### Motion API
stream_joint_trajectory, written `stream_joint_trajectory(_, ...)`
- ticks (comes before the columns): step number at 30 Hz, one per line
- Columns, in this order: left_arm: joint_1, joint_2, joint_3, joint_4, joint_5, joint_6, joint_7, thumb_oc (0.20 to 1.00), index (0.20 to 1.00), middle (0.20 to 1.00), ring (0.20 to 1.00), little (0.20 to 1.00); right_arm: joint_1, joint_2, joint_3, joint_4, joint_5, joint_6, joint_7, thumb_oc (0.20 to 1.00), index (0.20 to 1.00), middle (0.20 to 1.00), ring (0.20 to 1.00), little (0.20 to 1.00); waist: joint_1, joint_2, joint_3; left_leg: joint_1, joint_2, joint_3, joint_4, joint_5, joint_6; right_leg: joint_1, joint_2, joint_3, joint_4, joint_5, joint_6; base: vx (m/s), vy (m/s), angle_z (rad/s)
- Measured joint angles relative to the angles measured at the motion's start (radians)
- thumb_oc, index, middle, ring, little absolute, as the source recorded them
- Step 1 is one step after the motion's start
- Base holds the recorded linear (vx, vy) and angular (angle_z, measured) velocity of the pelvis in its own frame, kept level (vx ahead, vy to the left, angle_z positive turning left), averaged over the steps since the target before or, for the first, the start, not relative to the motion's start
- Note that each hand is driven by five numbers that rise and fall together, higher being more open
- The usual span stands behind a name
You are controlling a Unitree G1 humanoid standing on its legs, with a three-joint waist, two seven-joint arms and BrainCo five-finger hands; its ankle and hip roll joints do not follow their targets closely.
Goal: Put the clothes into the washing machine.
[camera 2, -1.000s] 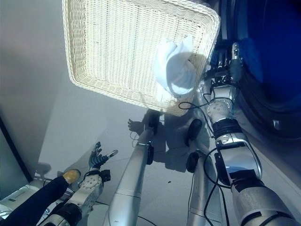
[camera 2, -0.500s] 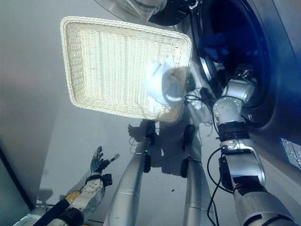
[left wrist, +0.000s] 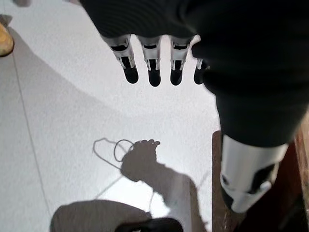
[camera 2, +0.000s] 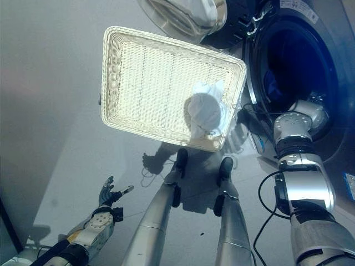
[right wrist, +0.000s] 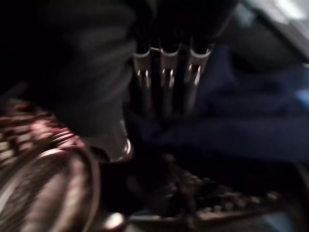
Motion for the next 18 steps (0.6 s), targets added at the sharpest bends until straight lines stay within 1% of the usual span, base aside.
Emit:
stream_joint_trajectory(2, 0.0, 0.018, 0.001, -0.007, 0.0, 0.003, -0.001, 1.0, 1.0, 1.0, 1.0, 1.0, 0.043, 0.009, -0.007, -0.009, 0.045, 0.122, 0.03, 1.0, 1.0, 1.0, 1.0, 1.0, -0.022, -0.005, -0.001, 0.004, -0.007, 0.003, -0.01, 0.004, 0.006, 0.003, -0.006, 0.004, -0.005, 0.0, 0.008, 0.0, 0.006, 0.02)
stream_joint_trajectory(3, 0.0, 0.019, 0.004, -0.009, -0.001, 0.007, -0.001, 1.0, 1.0, 1.0, 1.0, 1.0, 0.066, 0.014, 0.003, -0.024, 0.046, 0.177, 0.069, 1.0, 1.0, 1.0, 1.0, 1.0, -0.031, -0.006, -0.001, 0.003, -0.007, 0.009, -0.012, 0.006, 0.009, 0.0, -0.006, 0.01, -0.009, 0.001, 0.015, -0.01, 0.023, -0.07)
stream_joint_trajectory(4, 0.0, 0.019, 0.009, -0.009, -0.001, 0.011, -0.002, 1.0, 1.0, 1.0, 1.0, 1.0, 0.073, 0.017, 0.008, -0.04, 0.046, 0.209, 0.091, 1.0, 1.0, 1.0, 1.0, 1.0, -0.04, -0.006, -0.001, 0.003, -0.006, 0.014, -0.013, 0.007, 0.009, -0.002, -0.006, 0.016, -0.012, 0.003, 0.016, -0.02, 0.045, -0.17)
stream_joint_trajectory(5, 0.005, 0.011, 0.01, -0.011, -0.001, 0.016, -0.001, 1.0, 1.0, 1.0, 1.0, 1.0, 0.091, 0.039, 0.043, -0.08, 0.048, 0.279, 0.171, 1.0, 1.0, 1.0, 1.0, 1.0, -0.052, -0.006, -0.001, 0.002, -0.006, 0.021, -0.014, 0.006, 0.011, -0.004, -0.003, 0.026, -0.018, 0.007, 0.017, -0.04, 0.062, -0.18)
stream_joint_trajectory(6, 0.006, 0.004, 0.017, -0.011, -0.001, 0.018, 0.0, 1.0, 1.0, 1.0, 1.0, 1.0, 0.12, 0.045, 0.075, -0.135, 0.048, 0.319, 0.225, 1.0, 1.0, 1.0, 1.0, 1.0, -0.065, -0.006, -0.001, 0.001, -0.005, 0.024, -0.017, 0.006, 0.011, -0.007, -0.002, 0.027, -0.028, 0.009, 0.017, -0.04, 0.064, -0.21)
stream_joint_trajectory(7, 0.006, -0.011, 0.026, -0.011, 0.0, 0.016, -0.001, 1.0, 1.0, 1.0, 1.0, 1.0, 0.153, 0.066, 0.078, -0.172, 0.044, 0.383, 0.295, 1.0, 1.0, 1.0, 1.0, 1.0, -0.079, -0.006, -0.001, -0.002, -0.002, 0.027, -0.021, 0.006, 0.01, -0.013, 0.002, 0.033, -0.035, 0.011, 0.013, -0.03, 0.039, -0.12)
stream_joint_trajectory(9, 0.006, -0.011, 0.026, -0.011, 0.0, 0.016, -0.001, 1.0, 1.0, 1.0, 1.0, 1.0, 0.153, 0.066, 0.078, -0.172, 0.044, 0.383, 0.295, 1.0, 1.0, 1.0, 1.0, 1.0, -0.079, -0.006, -0.001, -0.002, -0.002, 0.027, -0.021, 0.006, 0.01, -0.013, 0.002, 0.033, -0.035, 0.011, 0.013, -0.02, 0.023, -0.13)
stream_joint_trajectory(10, 0.005, -0.058, 0.047, -0.002, 0.001, 0.015, -0.002, 1.0, 1.0, 1.0, 1.0, 1.0, 0.232, 0.103, 0.076, -0.179, 0.017, 0.463, 0.416, 1.0, 1.0, 1.0, 1.0, 1.0, -0.08, -0.006, -0.001, -0.004, 0.004, 0.045, -0.032, 0.005, 0.007, -0.025, 0.013, 0.051, -0.042, 0.026, 0.013, -0.05, 0.026, -0.22)
stream_joint_trajectory(11, 0.005, -0.064, 0.048, 0.006, 0.001, 0.014, -0.001, 1.0, 1.0, 1.0, 1.0, 1.0, 0.248, 0.112, 0.076, -0.179, 0.009, 0.468, 0.434, 1.0, 1.0, 1.0, 1.0, 1.0, -0.082, -0.006, -0.001, -0.005, 0.005, 0.046, -0.033, 0.003, 0.005, -0.027, 0.015, 0.052, -0.043, 0.026, 0.012, -0.07, 0.031, -0.24)
stream_joint_trajectory(12, 0.005, -0.081, 0.056, 0.029, 0.002, 0.007, -0.002, 1.0, 1.0, 1.0, 1.0, 1.0, 0.287, 0.137, 0.068, -0.177, -0.009, 0.482, 0.514, 1.0, 1.0, 1.0, 1.0, 1.0, -0.09, -0.006, -0.001, -0.006, 0.01, 0.045, -0.037, 0.003, 0.002, -0.028, 0.021, 0.053, -0.046, 0.025, 0.01, -0.04, 0.014, -0.04)
stream_joint_trajectory(14, 0.005, -0.091, 0.056, 0.049, 0.002, 0.005, -0.005, 1.0, 1.0, 1.0, 1.0, 1.0, 0.317, 0.158, 0.074, -0.163, -0.043, 0.495, 0.606, 1.0, 1.0, 1.0, 1.0, 1.0, -0.103, -0.006, -0.001, -0.008, 0.016, 0.045, -0.048, 0.007, -0.003, -0.031, 0.029, 0.052, -0.056, 0.032, 0.0, -0.05, 0.036, -0.04)
stream_joint_trajectory(18, 0.0, -0.107, 0.071, 0.067, 0.002, -0.008, -0.006, 1.0, 1.0, 1.0, 1.0, 1.0, 0.328, 0.192, 0.07, -0.168, -0.027, 0.498, 0.704, 1.0, 1.0, 1.0, 1.0, 1.0, -0.104, -0.006, -0.001, -0.003, 0.025, 0.045, -0.061, 0.01, -0.012, -0.034, 0.038, 0.053, -0.06, 0.031, -0.004, -0.04, 0.032, -0.05)
